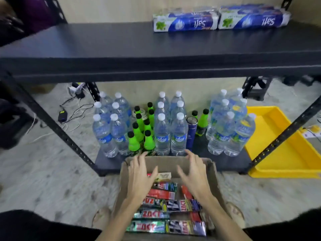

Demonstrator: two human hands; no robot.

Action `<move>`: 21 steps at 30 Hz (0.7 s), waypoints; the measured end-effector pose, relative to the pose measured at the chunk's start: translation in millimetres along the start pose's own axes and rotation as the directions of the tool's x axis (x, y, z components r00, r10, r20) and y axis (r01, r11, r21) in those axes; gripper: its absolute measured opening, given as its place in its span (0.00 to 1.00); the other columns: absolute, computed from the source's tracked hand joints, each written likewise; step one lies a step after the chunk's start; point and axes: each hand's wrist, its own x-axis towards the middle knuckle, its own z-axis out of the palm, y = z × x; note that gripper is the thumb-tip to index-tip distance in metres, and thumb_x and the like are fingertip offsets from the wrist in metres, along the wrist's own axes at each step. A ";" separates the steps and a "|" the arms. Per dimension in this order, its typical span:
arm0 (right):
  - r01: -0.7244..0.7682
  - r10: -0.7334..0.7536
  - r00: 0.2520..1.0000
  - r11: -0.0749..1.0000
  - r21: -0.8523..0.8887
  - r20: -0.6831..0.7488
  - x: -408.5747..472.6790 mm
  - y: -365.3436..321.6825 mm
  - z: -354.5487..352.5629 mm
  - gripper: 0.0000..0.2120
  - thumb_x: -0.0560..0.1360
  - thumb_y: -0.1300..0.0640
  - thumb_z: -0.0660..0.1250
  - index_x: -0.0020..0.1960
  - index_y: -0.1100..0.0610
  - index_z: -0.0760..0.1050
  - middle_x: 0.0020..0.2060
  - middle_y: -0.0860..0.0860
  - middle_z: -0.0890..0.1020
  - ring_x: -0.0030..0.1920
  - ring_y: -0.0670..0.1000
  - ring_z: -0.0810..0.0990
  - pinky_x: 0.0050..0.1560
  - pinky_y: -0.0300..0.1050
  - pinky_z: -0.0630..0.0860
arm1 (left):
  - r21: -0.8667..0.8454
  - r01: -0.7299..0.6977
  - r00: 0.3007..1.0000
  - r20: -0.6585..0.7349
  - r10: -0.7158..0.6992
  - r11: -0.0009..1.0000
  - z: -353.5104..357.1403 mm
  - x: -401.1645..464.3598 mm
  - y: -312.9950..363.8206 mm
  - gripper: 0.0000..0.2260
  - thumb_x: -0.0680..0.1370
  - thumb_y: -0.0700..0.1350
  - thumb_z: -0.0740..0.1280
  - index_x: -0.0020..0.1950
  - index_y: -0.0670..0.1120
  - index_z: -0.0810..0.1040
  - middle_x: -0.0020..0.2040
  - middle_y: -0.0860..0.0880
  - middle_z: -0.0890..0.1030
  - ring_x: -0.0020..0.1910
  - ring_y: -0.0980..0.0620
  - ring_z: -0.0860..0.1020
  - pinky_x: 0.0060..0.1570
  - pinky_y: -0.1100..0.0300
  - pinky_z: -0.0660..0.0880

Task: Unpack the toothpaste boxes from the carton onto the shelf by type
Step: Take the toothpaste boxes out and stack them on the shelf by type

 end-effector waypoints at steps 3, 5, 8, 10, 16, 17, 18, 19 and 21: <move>-0.090 0.103 0.989 0.988 -0.127 0.105 -22.7 31.4 38.6 0.29 0.75 0.46 0.72 0.70 0.58 0.69 0.56 0.53 0.78 0.57 0.57 0.76 0.55 0.54 0.73 | -0.006 0.061 0.981 0.187 -0.058 0.998 33.9 -15.8 -44.4 0.28 0.77 0.59 0.67 0.73 0.47 0.70 0.64 0.46 0.74 0.64 0.46 0.74 0.63 0.52 0.69; -0.140 0.169 0.970 0.976 -0.167 0.175 -36.0 50.2 61.8 0.30 0.75 0.46 0.71 0.72 0.55 0.68 0.59 0.53 0.78 0.59 0.57 0.75 0.57 0.54 0.72 | -0.014 0.102 0.954 0.285 -0.093 0.995 53.1 -25.7 -68.4 0.27 0.78 0.57 0.68 0.74 0.48 0.68 0.66 0.46 0.72 0.66 0.45 0.73 0.64 0.48 0.71; -0.088 0.202 0.891 0.956 -0.281 0.406 -50.0 74.4 85.5 0.33 0.75 0.42 0.69 0.75 0.53 0.64 0.67 0.54 0.73 0.67 0.58 0.71 0.65 0.54 0.68 | 0.023 0.129 0.901 0.415 -0.127 0.991 73.8 -41.0 -98.3 0.26 0.78 0.55 0.71 0.71 0.49 0.68 0.66 0.46 0.71 0.64 0.45 0.74 0.62 0.49 0.72; 0.015 0.166 0.823 0.950 -0.313 0.543 -54.4 90.6 90.3 0.35 0.76 0.41 0.69 0.77 0.51 0.60 0.71 0.53 0.69 0.71 0.58 0.66 0.69 0.54 0.64 | -0.001 0.144 0.879 0.459 -0.127 0.990 82.1 -46.4 -119.0 0.23 0.76 0.53 0.73 0.68 0.50 0.70 0.64 0.48 0.72 0.62 0.46 0.75 0.60 0.50 0.74; 0.095 0.179 0.730 0.929 -0.358 0.659 -56.8 122.1 81.2 0.44 0.71 0.35 0.70 0.80 0.43 0.53 0.75 0.48 0.68 0.70 0.55 0.62 0.63 0.52 0.59 | -0.015 0.121 0.741 0.666 -0.080 0.993 105.9 -42.5 -146.2 0.31 0.75 0.48 0.76 0.75 0.52 0.66 0.70 0.48 0.69 0.69 0.47 0.71 0.69 0.48 0.71; 0.086 0.187 0.710 0.934 -0.347 0.679 -59.6 125.9 82.3 0.45 0.71 0.34 0.70 0.80 0.43 0.53 0.75 0.49 0.68 0.70 0.55 0.62 0.63 0.52 0.59 | -0.021 0.119 0.719 0.691 -0.071 0.993 111.2 -40.3 -143.4 0.33 0.74 0.47 0.76 0.76 0.51 0.66 0.72 0.48 0.68 0.70 0.47 0.69 0.70 0.49 0.70; 0.082 0.184 0.700 0.939 -0.333 0.690 -62.8 129.3 84.2 0.46 0.70 0.33 0.70 0.80 0.43 0.52 0.76 0.49 0.68 0.70 0.55 0.62 0.63 0.53 0.59 | -0.021 0.127 0.697 0.714 -0.074 0.992 117.4 -38.7 -141.1 0.33 0.74 0.47 0.76 0.76 0.50 0.65 0.73 0.47 0.67 0.71 0.47 0.68 0.72 0.50 0.68; 0.086 0.171 0.697 0.944 -0.318 0.696 -66.1 132.3 86.0 0.46 0.70 0.33 0.70 0.80 0.42 0.51 0.75 0.49 0.69 0.70 0.55 0.62 0.62 0.52 0.59 | -0.007 0.137 0.676 0.732 -0.088 0.991 123.6 -37.6 -140.2 0.33 0.75 0.46 0.76 0.76 0.49 0.65 0.74 0.47 0.65 0.71 0.46 0.68 0.72 0.51 0.66; 0.108 0.137 0.712 0.948 -0.301 0.689 -71.2 135.8 90.3 0.44 0.72 0.35 0.70 0.80 0.41 0.51 0.72 0.49 0.72 0.68 0.54 0.63 0.59 0.51 0.59 | 0.061 0.098 0.669 0.735 -0.112 0.993 136.5 -38.9 -144.5 0.31 0.75 0.46 0.76 0.75 0.48 0.67 0.74 0.45 0.63 0.71 0.46 0.66 0.72 0.52 0.64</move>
